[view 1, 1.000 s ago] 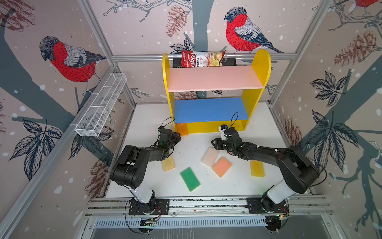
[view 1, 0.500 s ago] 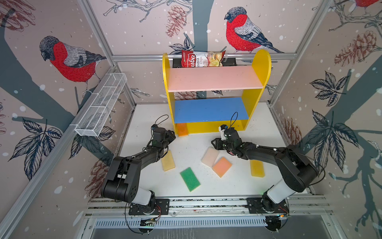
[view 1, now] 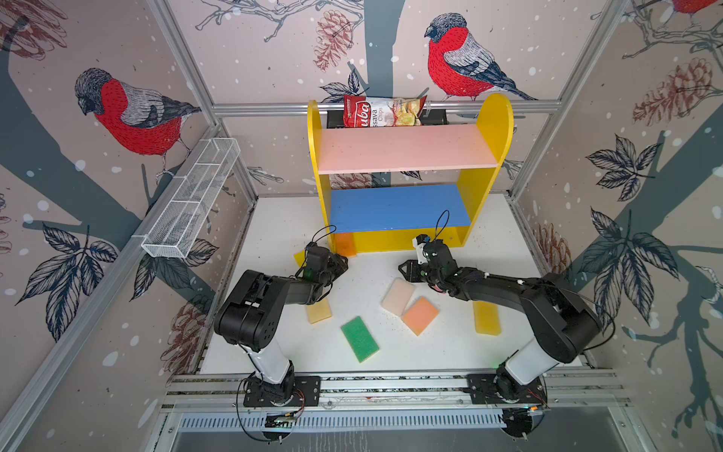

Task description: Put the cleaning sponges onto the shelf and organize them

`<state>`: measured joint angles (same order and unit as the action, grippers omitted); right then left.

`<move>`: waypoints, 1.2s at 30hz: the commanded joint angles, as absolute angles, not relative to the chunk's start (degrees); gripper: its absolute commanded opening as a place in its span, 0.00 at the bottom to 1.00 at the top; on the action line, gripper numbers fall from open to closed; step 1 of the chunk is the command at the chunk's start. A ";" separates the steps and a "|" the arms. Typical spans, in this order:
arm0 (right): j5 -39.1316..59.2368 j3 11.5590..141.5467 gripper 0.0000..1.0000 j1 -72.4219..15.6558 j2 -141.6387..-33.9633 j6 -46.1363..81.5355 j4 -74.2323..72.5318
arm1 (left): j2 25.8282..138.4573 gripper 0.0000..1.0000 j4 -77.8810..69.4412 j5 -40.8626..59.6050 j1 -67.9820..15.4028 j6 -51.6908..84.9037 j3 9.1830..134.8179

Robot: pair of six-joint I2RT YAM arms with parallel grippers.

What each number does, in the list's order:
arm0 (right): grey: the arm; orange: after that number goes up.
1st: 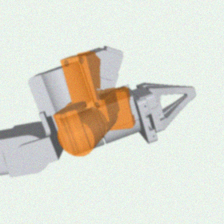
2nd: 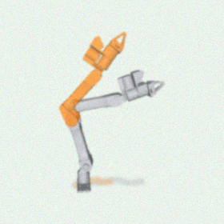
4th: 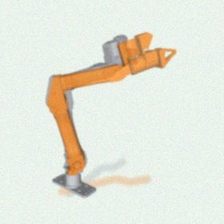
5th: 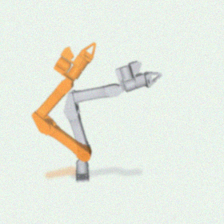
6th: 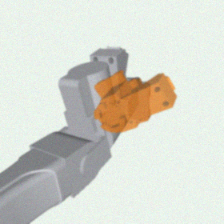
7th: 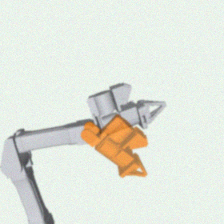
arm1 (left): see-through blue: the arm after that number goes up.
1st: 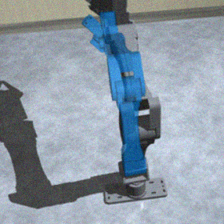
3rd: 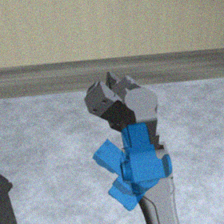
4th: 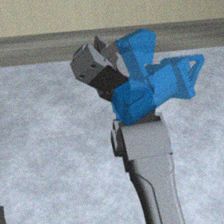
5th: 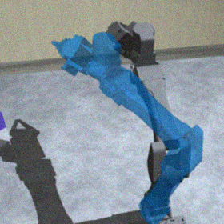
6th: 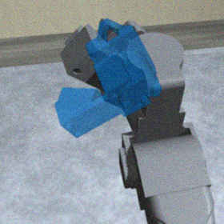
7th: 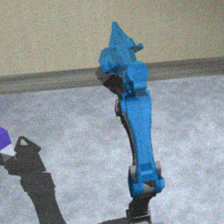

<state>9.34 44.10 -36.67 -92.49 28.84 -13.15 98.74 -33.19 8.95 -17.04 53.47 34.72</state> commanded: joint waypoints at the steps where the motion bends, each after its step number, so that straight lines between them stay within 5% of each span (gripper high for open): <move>1: 8.61 43.56 0.41 -36.65 -91.83 29.03 -13.52 | 101.17 0.57 -39.74 10.22 -17.07 56.13 35.18; 18: 8.37 42.56 0.41 -36.65 -91.58 28.74 -13.58 | 106.93 0.46 -37.27 4.43 -17.08 56.70 38.49; 26: 8.00 41.53 0.41 -36.63 -91.24 28.56 -13.52 | 107.80 0.20 -37.23 4.92 -17.22 56.51 39.16; 36: 8.61 42.26 0.41 -36.69 -92.38 28.92 -13.93 | 106.54 0.13 -36.90 4.82 -18.95 55.73 38.53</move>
